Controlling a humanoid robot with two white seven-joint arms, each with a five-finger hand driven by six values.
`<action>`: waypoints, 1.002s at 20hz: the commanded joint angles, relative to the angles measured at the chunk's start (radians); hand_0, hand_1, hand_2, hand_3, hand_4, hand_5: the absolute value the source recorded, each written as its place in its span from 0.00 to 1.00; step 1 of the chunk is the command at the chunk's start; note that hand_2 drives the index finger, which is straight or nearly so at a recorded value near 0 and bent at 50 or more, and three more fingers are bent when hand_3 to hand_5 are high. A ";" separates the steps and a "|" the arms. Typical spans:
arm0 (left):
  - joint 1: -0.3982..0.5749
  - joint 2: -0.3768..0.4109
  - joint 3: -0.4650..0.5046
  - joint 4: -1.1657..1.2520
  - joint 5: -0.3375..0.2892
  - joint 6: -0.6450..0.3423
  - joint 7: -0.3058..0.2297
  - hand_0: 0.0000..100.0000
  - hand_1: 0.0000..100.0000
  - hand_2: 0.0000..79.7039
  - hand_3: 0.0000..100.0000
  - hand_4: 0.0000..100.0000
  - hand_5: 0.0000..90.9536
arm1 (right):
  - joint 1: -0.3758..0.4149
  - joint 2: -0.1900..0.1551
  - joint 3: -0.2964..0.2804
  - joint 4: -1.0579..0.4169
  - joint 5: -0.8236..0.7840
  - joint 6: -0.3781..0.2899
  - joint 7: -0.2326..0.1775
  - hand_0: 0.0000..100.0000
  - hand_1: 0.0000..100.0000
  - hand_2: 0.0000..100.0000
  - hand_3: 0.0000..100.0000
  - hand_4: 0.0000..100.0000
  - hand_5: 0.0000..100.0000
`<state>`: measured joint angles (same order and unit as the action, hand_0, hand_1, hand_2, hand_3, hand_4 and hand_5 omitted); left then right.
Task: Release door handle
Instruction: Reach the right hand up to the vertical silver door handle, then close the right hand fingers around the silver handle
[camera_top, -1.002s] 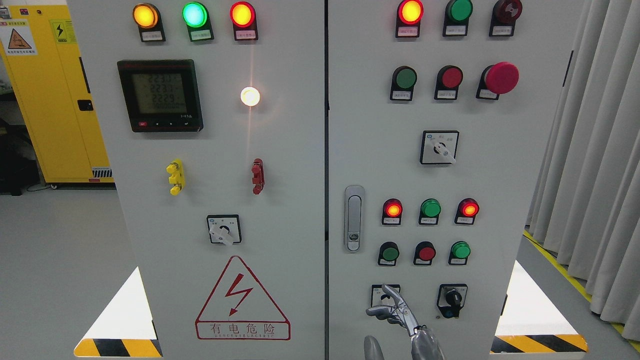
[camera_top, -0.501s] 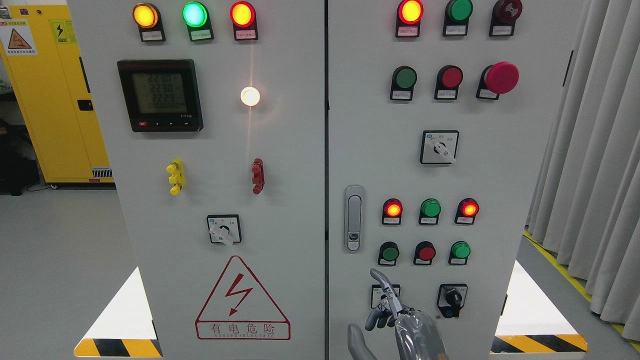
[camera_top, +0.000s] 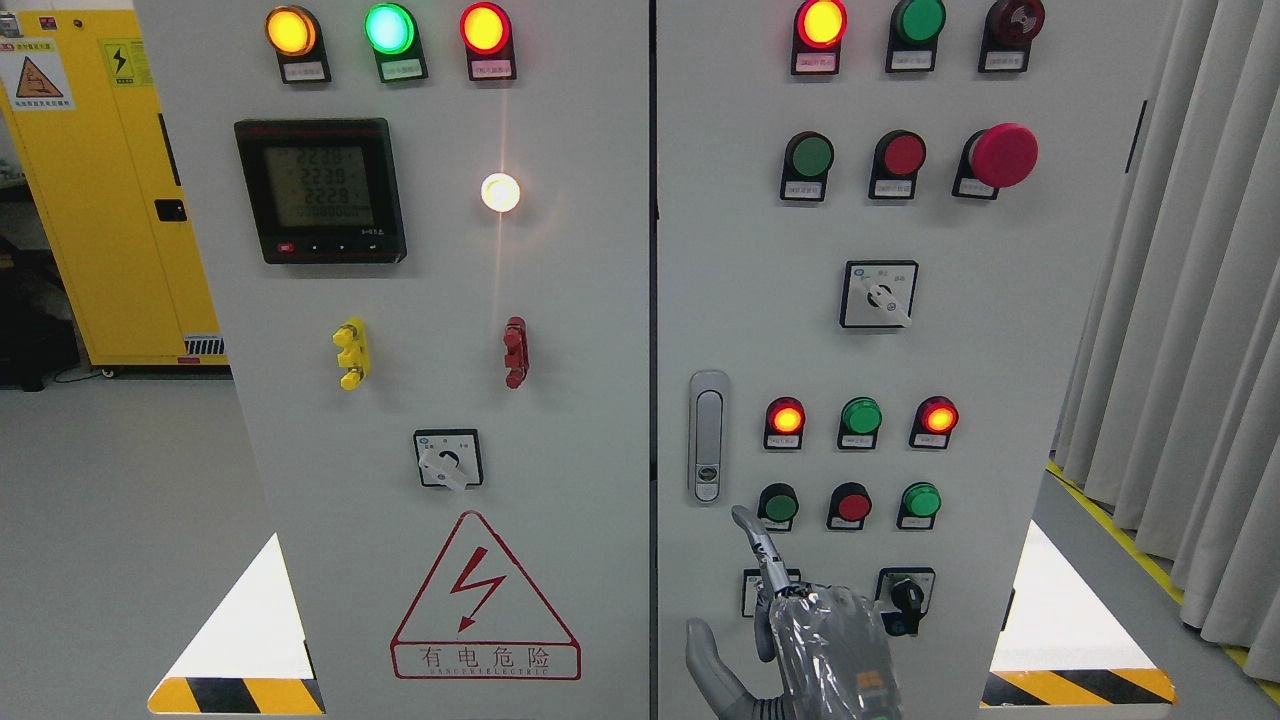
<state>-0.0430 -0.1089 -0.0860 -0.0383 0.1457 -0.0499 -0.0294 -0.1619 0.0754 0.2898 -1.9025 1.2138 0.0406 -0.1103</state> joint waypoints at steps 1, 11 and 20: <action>0.000 0.000 0.000 0.000 0.000 -0.001 0.000 0.12 0.56 0.00 0.00 0.00 0.00 | -0.039 0.035 0.002 0.060 0.125 0.002 0.000 0.53 0.35 0.00 1.00 1.00 1.00; 0.000 0.000 0.000 0.000 0.000 -0.001 0.000 0.12 0.56 0.00 0.00 0.00 0.00 | -0.082 0.043 0.005 0.123 0.188 0.044 0.001 0.53 0.34 0.00 1.00 1.00 1.00; 0.000 0.000 0.000 0.000 0.000 -0.001 0.000 0.12 0.56 0.00 0.00 0.00 0.00 | -0.097 0.043 0.025 0.135 0.210 0.079 0.001 0.53 0.34 0.00 1.00 1.00 1.00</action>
<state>-0.0429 -0.1089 -0.0860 -0.0383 0.1457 -0.0499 -0.0294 -0.2487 0.1111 0.3000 -1.8024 1.4075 0.1149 -0.1093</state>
